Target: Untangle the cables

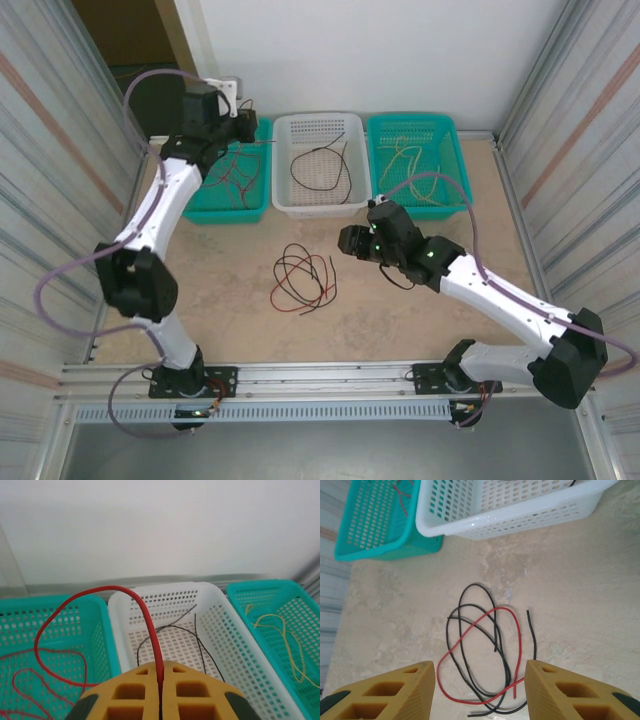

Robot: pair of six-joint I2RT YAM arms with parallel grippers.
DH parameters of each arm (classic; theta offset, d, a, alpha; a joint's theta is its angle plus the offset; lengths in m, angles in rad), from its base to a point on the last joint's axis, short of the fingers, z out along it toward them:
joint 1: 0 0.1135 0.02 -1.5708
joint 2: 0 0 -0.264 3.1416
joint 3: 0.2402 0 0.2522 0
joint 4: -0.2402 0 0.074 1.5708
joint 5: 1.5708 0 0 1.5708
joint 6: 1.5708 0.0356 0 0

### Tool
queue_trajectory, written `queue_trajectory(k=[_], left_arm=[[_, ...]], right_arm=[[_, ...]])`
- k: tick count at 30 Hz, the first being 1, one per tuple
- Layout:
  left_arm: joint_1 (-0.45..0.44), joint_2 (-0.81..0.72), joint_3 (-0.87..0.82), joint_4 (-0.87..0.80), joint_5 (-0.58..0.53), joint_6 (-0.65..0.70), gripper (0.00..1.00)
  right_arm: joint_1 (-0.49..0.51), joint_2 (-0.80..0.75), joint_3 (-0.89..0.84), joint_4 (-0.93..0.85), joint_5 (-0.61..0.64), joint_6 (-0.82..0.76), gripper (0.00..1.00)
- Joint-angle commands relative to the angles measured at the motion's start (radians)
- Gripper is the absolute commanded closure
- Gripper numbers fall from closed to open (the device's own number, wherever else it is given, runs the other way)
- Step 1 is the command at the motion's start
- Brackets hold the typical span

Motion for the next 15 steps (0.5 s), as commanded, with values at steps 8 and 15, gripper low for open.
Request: queue_trajectory(k=[8,15], left_arm=[[0.053,0.161,0.065,-0.057,-0.031,0.045,0.46],[0.072,-0.047,-0.151,0.050,0.176,-0.169,0.32]], right_arm=[[0.039,0.041,0.009,-0.022,0.000,-0.018,0.51],[0.060,0.141,0.067,-0.107,-0.034,0.011,0.49]])
